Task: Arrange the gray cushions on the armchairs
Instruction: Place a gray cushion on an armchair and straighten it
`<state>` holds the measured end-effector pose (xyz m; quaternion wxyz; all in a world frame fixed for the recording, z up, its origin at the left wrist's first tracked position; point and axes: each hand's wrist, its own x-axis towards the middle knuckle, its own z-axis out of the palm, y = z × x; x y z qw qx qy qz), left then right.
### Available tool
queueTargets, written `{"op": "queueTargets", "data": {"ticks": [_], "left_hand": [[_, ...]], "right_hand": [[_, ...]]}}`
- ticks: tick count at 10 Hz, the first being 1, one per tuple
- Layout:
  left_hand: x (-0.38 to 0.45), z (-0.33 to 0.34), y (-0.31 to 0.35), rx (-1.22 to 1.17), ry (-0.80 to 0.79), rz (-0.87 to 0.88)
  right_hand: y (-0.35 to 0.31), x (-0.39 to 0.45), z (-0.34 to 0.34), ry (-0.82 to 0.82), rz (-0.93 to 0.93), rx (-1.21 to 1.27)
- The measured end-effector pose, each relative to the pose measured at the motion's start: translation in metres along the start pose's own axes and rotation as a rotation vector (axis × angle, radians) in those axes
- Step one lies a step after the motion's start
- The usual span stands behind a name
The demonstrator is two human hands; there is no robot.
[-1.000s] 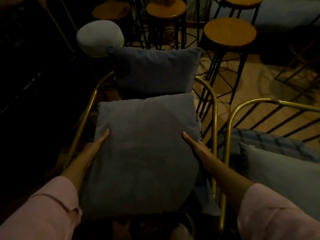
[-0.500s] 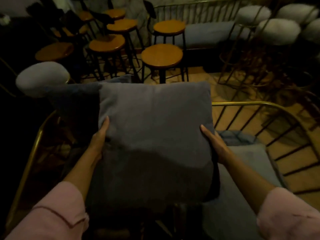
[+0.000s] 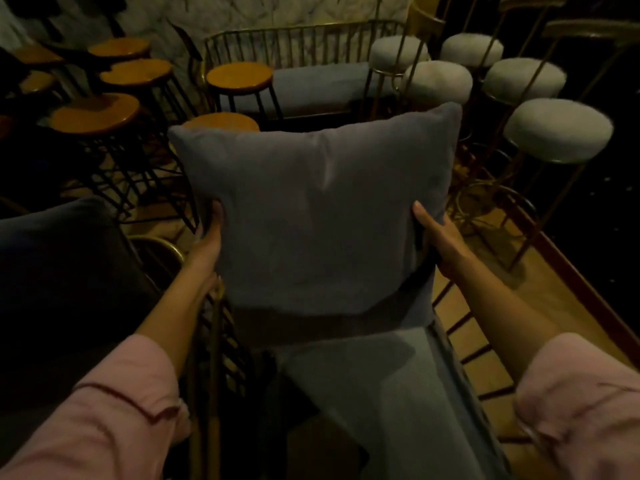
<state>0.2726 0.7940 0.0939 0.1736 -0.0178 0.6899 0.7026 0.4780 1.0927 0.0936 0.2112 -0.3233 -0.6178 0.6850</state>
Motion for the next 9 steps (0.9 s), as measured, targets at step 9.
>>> {"op": "queueTargets", "data": {"ticks": [9], "left_hand": [[-0.008,0.023,-0.159,0.446,-0.217,-0.516]], "right_hand": [[0.157,0.013,-0.028,0.326,0.534,0.023]]}}
